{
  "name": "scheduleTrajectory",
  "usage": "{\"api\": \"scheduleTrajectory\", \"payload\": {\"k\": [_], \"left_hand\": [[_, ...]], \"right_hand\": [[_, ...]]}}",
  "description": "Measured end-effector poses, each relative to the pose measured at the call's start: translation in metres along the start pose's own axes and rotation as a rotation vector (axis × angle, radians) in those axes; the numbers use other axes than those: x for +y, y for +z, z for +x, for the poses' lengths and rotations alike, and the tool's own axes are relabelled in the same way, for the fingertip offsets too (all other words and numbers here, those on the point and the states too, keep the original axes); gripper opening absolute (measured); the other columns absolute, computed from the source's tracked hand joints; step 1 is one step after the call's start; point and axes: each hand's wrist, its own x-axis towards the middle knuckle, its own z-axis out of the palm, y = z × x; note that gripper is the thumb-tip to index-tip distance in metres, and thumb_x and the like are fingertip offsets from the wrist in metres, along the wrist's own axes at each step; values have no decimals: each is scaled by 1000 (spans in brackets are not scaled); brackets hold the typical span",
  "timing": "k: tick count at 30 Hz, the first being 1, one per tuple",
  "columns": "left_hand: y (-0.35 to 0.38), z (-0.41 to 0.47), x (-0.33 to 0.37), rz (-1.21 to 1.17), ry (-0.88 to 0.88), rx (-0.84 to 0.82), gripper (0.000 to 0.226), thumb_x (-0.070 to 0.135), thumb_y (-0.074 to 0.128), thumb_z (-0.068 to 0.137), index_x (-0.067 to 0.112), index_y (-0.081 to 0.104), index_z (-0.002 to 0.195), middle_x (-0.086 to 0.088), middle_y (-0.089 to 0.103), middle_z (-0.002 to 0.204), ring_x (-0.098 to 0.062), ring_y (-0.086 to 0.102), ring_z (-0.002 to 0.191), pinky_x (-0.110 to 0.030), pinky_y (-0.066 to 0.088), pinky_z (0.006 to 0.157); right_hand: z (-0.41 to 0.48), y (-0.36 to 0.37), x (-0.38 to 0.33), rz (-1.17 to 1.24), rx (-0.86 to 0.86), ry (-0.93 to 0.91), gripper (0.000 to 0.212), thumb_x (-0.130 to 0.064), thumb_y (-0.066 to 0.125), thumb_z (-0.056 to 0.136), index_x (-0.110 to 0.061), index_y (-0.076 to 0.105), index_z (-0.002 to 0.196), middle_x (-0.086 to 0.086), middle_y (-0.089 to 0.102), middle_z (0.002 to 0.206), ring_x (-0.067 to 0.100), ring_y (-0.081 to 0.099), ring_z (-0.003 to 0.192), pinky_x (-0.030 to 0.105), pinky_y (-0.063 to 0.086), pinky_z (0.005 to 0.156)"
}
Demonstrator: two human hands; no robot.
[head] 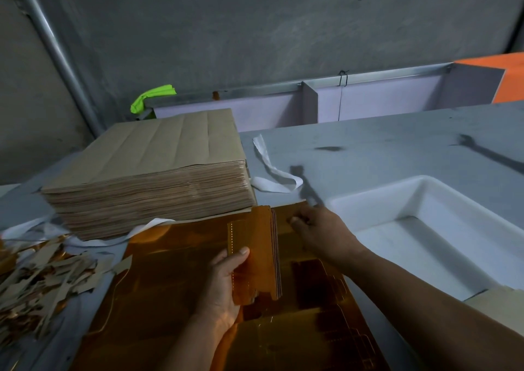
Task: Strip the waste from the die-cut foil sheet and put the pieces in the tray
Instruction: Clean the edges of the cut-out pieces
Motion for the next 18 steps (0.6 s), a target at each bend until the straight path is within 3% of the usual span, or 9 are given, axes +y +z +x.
{"api": "scheduleTrajectory", "payload": {"k": [3, 6, 11, 14, 16, 18], "left_hand": [[1, -2, 1, 26, 1, 9, 44, 35, 71, 70, 19, 64, 111, -13, 75, 96, -31, 72, 83, -37, 55, 60], [4, -4, 2, 58, 1, -14, 49, 36, 70, 71, 17, 62, 115, -12, 75, 96, -30, 73, 82, -37, 56, 57], [6, -6, 1, 86, -12, -16, 71, 39, 75, 67, 16, 53, 129, -21, 67, 115, -38, 67, 100, -37, 55, 58], [8, -6, 3, 92, -53, -7, 94, 41, 84, 58, 16, 45, 139, -21, 60, 128, -41, 56, 119, -51, 52, 87], [7, -4, 5, 46, -43, -14, 79, 37, 83, 65, 14, 52, 134, -19, 63, 126, -40, 54, 123, -58, 41, 104], [7, -1, 8, -46, -30, -42, 50, 27, 75, 75, 12, 62, 121, -15, 70, 116, -36, 61, 117, -54, 44, 101]], "right_hand": [[-5, 0, -5, 167, -86, 31, 27, -42, 48, 100, -21, 64, 96, -1, 63, 91, 18, 63, 87, 38, 56, 78], [-10, 1, -7, 323, -260, 106, 32, -56, 52, 94, -28, 60, 107, -5, 64, 101, 15, 64, 91, 27, 51, 68], [-8, 0, -5, 383, -369, 141, 9, -33, 58, 97, -29, 60, 105, -4, 68, 102, 13, 66, 90, 23, 50, 67], [-5, 0, -4, 428, -365, 184, 10, -23, 57, 99, -24, 62, 107, -1, 70, 103, 14, 69, 89, 24, 55, 69], [-3, 0, -3, 536, -310, 220, 9, -20, 58, 98, -21, 63, 106, 1, 71, 104, 18, 72, 91, 31, 61, 75], [-1, -1, 0, 654, -223, 253, 8, -19, 61, 97, -20, 66, 102, 1, 74, 99, 19, 74, 87, 36, 62, 77]]}}
